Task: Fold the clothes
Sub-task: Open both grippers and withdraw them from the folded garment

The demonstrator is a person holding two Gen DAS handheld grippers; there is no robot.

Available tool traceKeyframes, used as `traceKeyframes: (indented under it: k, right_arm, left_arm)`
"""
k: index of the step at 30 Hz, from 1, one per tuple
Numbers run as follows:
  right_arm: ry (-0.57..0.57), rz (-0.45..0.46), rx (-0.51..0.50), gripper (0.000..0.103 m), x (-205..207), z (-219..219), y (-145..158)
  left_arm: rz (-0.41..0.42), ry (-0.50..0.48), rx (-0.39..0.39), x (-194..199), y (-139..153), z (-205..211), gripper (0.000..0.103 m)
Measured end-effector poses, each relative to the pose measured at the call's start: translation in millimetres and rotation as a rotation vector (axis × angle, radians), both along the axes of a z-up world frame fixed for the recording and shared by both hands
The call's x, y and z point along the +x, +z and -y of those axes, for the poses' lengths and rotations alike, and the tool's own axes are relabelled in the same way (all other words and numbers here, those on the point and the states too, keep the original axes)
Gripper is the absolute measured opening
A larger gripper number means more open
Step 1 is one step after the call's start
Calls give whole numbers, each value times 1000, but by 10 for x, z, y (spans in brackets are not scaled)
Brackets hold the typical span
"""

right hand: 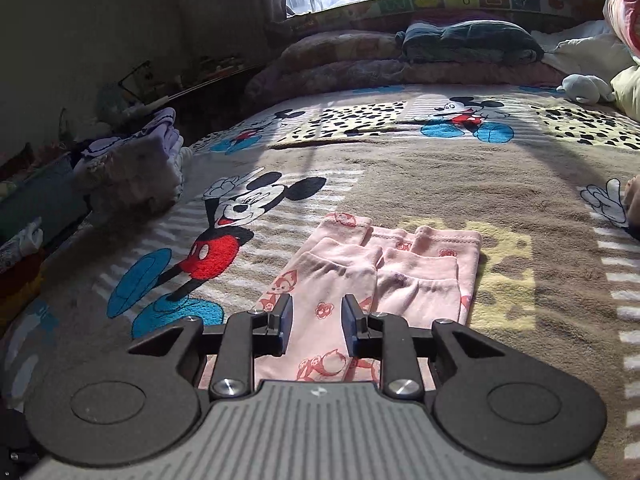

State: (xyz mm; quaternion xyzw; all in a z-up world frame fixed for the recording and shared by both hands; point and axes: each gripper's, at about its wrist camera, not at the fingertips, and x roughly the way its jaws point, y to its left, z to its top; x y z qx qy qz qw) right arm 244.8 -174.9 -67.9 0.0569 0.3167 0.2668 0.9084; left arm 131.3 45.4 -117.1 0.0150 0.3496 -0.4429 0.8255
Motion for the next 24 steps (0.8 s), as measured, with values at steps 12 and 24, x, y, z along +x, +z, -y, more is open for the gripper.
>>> traceKeyframes:
  k: [12,24]
  right_arm:
    - [51,103,-141,50,-553,-114,-37]
    - [-123,26,16,50,-1116,258,-208]
  left_arm:
    - [58,78,66,-236,160,-131,70]
    - [111,93,102,-142,145,242,71]
